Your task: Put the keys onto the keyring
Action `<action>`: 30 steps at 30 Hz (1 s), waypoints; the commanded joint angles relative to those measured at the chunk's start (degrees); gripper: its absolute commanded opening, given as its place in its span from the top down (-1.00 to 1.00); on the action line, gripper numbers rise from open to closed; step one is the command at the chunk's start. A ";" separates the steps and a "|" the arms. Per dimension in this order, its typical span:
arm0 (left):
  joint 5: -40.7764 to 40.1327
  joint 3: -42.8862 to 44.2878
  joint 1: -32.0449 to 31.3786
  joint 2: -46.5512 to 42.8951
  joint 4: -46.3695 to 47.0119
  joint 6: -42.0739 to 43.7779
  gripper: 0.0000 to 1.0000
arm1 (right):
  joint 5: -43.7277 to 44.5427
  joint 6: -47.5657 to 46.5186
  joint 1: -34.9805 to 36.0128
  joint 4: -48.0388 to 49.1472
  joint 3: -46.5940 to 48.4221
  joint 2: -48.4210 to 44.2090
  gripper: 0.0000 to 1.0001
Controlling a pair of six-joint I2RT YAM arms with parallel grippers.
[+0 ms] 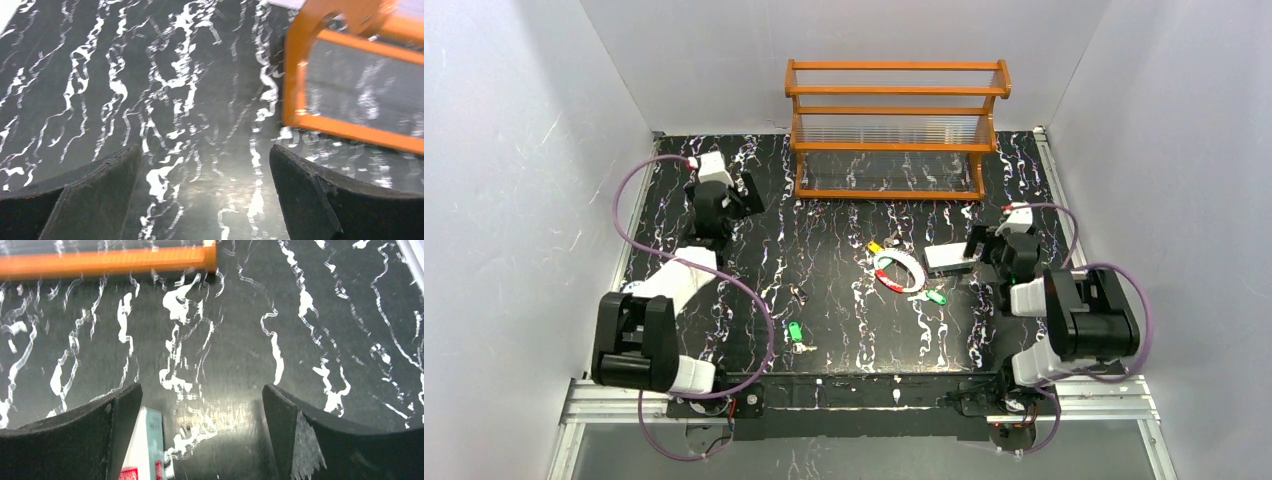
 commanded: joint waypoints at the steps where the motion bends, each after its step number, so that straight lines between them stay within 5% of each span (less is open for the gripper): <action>1: 8.16 6.26 0.37 -3.05 -23.77 -9.93 -0.97 | 9.86 15.59 -0.16 -33.20 14.58 -13.36 -0.97; 3: 11.05 5.55 0.45 -5.12 -23.97 -12.53 -0.97 | 15.44 28.25 -0.29 -54.46 24.84 -16.15 -0.97; 7: 18.03 1.03 0.50 -11.21 -20.60 -17.76 -0.97 | 3.79 30.32 -0.86 -66.28 32.19 -18.45 -0.97; 13: 31.19 -3.91 0.81 -13.06 -20.42 -23.18 -0.97 | -20.83 31.95 -0.69 -58.87 28.57 -18.45 -0.97; 16: 37.35 -8.25 0.76 -12.13 -14.95 -26.88 -0.97 | -26.20 29.40 1.60 -58.27 28.34 -14.93 -0.97; 22: 42.51 -15.15 0.78 -11.98 -6.96 -33.28 -0.96 | -20.83 21.62 15.49 -67.01 35.40 -6.94 -0.95; 30: 39.59 -17.95 0.80 -16.04 -12.82 -30.95 -0.90 | -13.42 19.44 29.46 -74.14 40.93 2.07 -0.82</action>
